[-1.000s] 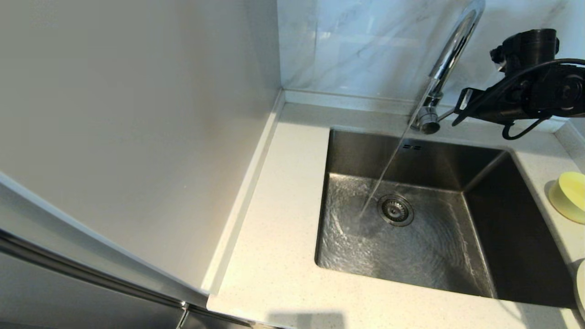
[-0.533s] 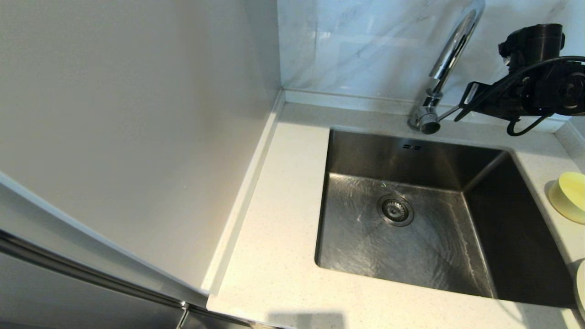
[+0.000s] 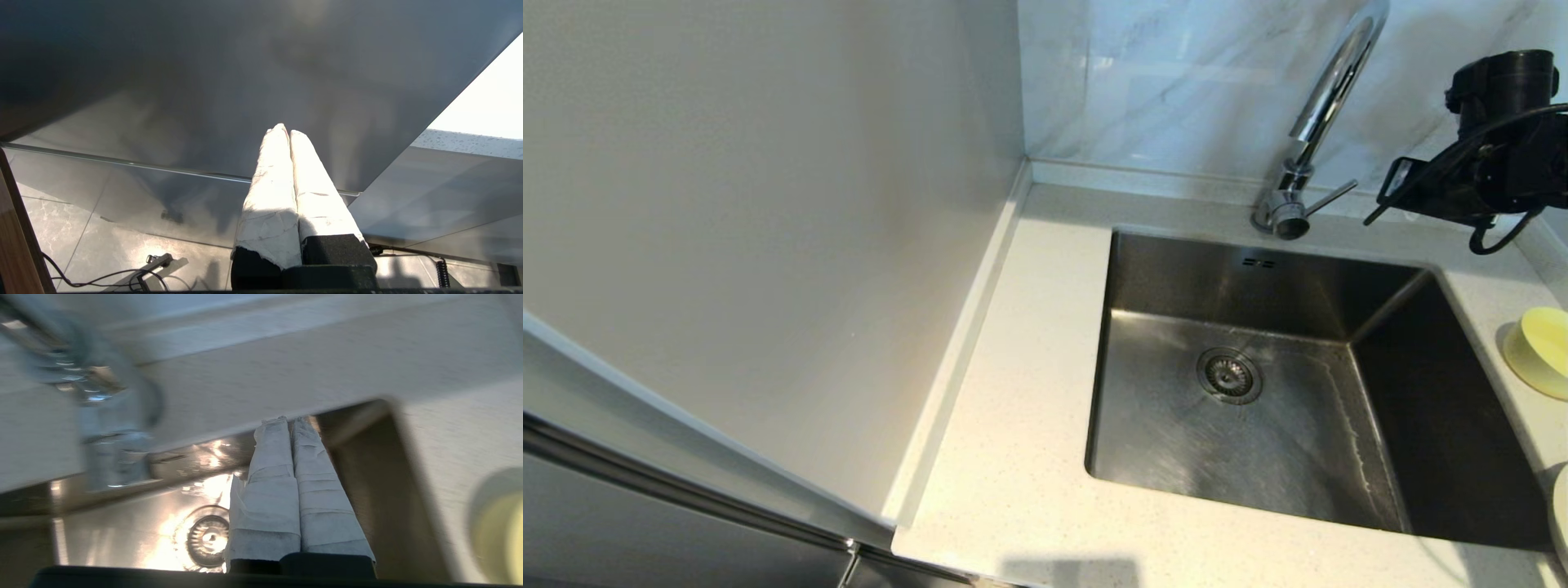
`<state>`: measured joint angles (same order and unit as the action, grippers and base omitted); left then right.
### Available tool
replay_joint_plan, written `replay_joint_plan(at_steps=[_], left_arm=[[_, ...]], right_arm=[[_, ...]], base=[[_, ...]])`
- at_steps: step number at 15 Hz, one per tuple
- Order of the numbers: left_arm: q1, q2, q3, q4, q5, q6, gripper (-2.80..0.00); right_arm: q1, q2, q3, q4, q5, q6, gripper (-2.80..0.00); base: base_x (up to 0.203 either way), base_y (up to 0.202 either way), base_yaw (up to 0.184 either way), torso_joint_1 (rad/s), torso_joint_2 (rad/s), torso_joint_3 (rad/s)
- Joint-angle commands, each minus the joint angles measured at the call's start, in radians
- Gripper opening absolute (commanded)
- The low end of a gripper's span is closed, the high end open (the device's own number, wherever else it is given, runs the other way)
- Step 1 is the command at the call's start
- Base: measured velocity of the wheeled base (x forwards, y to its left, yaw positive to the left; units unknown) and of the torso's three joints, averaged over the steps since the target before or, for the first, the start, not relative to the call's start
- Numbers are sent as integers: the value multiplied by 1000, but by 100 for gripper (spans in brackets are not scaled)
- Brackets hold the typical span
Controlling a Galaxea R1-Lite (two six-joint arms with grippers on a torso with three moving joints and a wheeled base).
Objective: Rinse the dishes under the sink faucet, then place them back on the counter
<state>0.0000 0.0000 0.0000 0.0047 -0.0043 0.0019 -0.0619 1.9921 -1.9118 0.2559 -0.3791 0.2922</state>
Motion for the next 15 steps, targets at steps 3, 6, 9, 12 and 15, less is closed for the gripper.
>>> replay_joint_plan(at_steps=[3, 6, 9, 12, 15], left_arm=[[0, 0, 0, 0, 0, 0, -280], [0, 0, 0, 0, 0, 0, -280], [0, 0, 0, 0, 0, 0, -280], [0, 0, 0, 0, 0, 0, -280], [0, 0, 0, 0, 0, 0, -280]], right_arm=[[-60, -91, 191, -3, -2, -60, -280], [-118, -207, 393, -4, -3, -123, -280], [-145, -325, 547, -5, -3, -145, -280], [-139, -449, 664, -8, 7, -134, -280], [-101, -581, 730, -66, 71, -44, -280]], base=[[0, 0, 0, 0, 0, 0], [0, 0, 0, 0, 0, 0], [0, 0, 0, 0, 0, 0], [0, 0, 0, 0, 0, 0], [0, 0, 0, 0, 0, 0]])
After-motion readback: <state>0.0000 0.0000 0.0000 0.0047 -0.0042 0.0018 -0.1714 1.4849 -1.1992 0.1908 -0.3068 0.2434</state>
